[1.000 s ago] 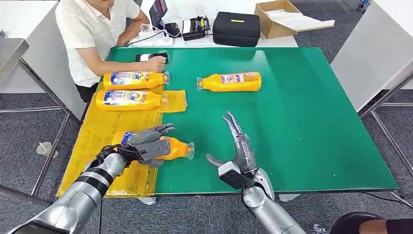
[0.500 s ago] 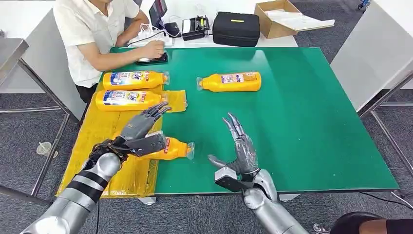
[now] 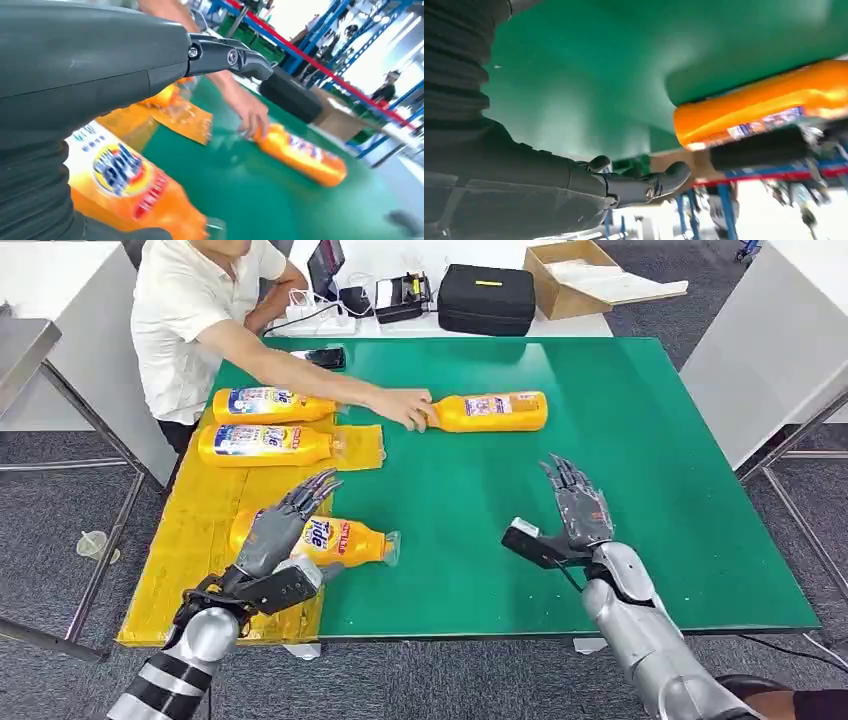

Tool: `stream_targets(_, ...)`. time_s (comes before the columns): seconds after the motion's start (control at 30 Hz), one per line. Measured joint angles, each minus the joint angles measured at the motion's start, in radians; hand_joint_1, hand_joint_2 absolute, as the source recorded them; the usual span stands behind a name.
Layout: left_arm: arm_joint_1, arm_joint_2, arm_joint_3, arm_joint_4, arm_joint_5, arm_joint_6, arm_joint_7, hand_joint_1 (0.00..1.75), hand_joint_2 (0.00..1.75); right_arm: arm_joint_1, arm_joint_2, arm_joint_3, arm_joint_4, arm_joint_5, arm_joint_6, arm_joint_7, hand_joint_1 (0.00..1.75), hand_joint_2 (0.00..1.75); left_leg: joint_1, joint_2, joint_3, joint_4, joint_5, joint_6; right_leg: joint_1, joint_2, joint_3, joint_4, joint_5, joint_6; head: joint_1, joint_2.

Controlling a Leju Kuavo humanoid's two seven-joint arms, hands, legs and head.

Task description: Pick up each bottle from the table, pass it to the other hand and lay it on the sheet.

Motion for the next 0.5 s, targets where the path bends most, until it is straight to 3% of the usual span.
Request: stream_targets(0.5,0.041,-0.057,0.057,-0.083,0.102,0.007,0.019,0.00,1.75,-0.032,-0.029,-0.019,0.049,0.026,0.066,0.027,0.00,1.75,0.000,0.000,0.000,0.000,0.000,0.000,0.000,0.000,0.000,0.000,0.000,0.000,0.000,0.000)
